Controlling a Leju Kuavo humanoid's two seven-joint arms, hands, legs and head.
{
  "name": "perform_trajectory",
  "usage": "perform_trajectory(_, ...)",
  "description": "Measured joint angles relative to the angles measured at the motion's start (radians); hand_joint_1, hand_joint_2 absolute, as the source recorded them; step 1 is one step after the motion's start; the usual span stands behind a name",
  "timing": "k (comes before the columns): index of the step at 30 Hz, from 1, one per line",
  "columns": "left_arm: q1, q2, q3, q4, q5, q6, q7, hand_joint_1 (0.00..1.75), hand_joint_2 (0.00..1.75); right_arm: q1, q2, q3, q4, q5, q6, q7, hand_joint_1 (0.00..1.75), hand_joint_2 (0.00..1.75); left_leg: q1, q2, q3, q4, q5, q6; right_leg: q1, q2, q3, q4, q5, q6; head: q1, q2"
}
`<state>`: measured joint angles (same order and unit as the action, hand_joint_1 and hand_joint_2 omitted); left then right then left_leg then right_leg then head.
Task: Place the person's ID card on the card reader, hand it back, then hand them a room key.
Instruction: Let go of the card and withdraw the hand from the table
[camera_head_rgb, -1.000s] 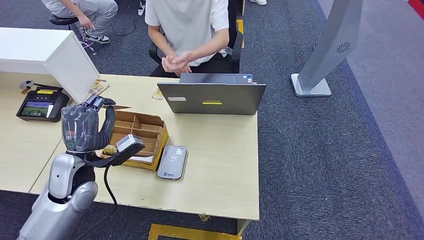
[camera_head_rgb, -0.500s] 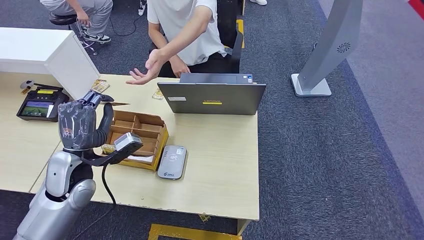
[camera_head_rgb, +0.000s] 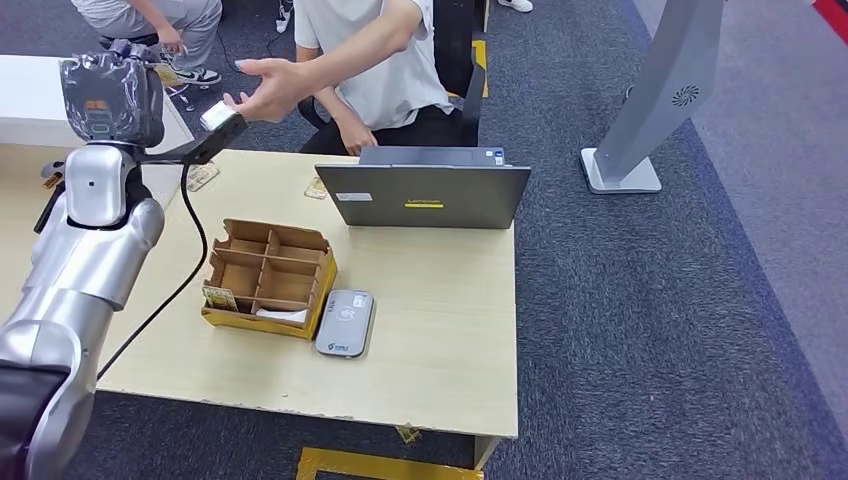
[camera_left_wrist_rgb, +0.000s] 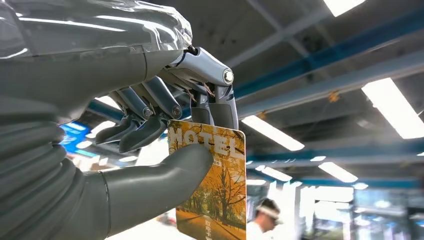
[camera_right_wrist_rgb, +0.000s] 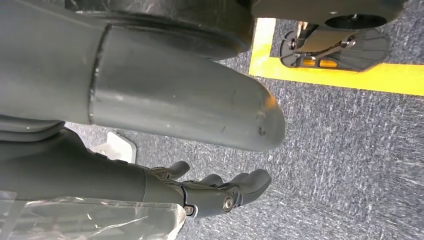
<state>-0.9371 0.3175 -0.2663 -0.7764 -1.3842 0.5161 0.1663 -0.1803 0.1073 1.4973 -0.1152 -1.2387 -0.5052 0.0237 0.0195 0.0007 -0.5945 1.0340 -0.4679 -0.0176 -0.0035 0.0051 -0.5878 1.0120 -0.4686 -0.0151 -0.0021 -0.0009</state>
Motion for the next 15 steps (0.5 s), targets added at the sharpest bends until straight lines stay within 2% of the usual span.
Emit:
perform_trajectory(3, -0.067, -0.012, 0.0, 0.101, -0.016, -0.011, 0.011, 1.75, 1.75, -0.003, 0.0, 0.0, -0.004, 0.002, 0.001, 0.0, 0.0, 0.0, 0.0, 0.0, 0.0, 0.0, 0.0, 0.0, 0.0, 0.0, 0.0, 0.0, 0.0, 0.0, 0.0, 0.0)
perform_trajectory(7, -0.108, -0.025, 0.0, 0.177, -0.023, -0.013, 0.017, 1.75, 1.75, -0.005, 0.0, 0.0, -0.008, 0.003, 0.001, 0.0, 0.0, 0.0, 0.0, 0.0, -0.001, 0.0, 0.0, 0.0, 0.0, 0.0, 0.0, 0.0, 0.0, 0.0, 0.0, 0.0)
perform_trajectory(11, -0.123, -0.033, 0.0, 0.218, -0.023, -0.024, 0.021, 0.0, 1.75, -0.005, 0.0, 0.0, -0.01, 0.002, 0.001, -0.001, 0.0, 0.0, 0.0, 0.0, 0.0, 0.0, 0.0, 0.0, 0.0, 0.0, 0.0, 0.0, 0.0, 0.0, 0.0, 0.0)
perform_trajectory(15, -0.127, -0.039, 0.0, 0.237, 0.0, -0.031, 0.017, 0.0, 1.75, -0.004, 0.0, 0.0, -0.011, -0.001, 0.001, -0.004, 0.0, 0.0, 0.0, 0.0, 0.0, 0.0, 0.0, 0.0, 0.0, 0.0, 0.0, 0.0, 0.0, 0.0, 0.0, 0.0)
